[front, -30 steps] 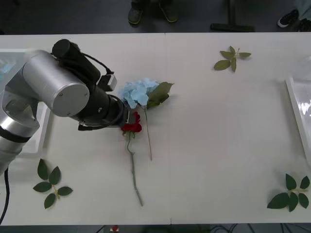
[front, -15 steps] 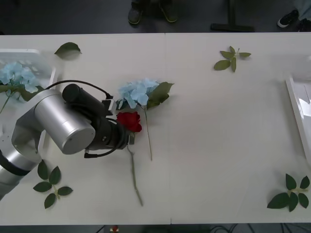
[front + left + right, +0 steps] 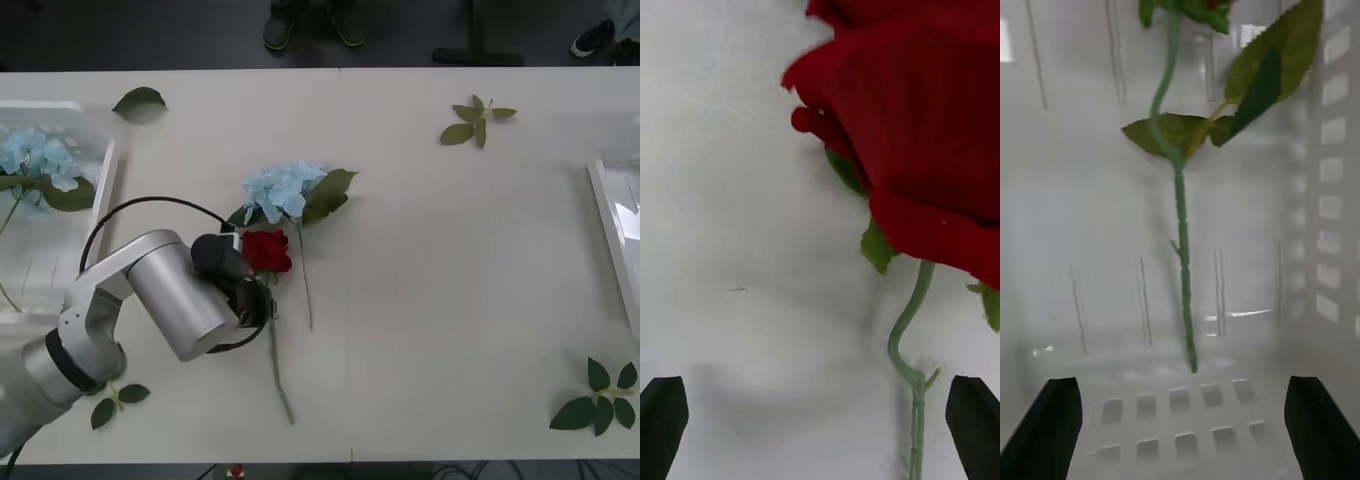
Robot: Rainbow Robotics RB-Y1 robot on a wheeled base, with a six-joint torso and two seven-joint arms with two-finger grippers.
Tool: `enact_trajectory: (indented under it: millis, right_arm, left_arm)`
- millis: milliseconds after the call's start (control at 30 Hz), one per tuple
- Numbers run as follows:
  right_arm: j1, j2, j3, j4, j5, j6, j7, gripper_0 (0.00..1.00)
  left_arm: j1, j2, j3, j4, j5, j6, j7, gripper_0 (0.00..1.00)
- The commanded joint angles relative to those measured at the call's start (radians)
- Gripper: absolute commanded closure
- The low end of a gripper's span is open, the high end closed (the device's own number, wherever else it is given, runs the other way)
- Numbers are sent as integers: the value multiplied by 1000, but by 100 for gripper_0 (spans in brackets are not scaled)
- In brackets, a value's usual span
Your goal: Place the red flowers into the right box and the blue flowers into the left box. If a person shows an open palm, hand one flower to the person first, then continue sorting.
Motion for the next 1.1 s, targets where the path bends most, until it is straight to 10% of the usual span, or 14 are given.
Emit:
enact_trajectory:
  millis: [33,433,600,767,1100]
  right_arm:
    - [-6,-42,-8,-150,-30,77,2,22]
    - [5,-73,-7,-378,-439,256,-221,21]
    - [59,-68,5,-505,-524,259,-95,21]
    - [88,-42,58,-679,-456,264,137,22]
    - [88,38,128,-884,-277,253,422,21]
  left_arm:
    - [-58,-51,6,47,-29,-7,9,0]
    - [-104,-101,-15,141,-87,-13,-3,2]
    - [-106,-94,-31,141,-95,-10,-12,24]
    - [-107,-94,-32,141,-103,2,-19,100]
    - [-107,-94,-32,139,-104,6,-22,100]
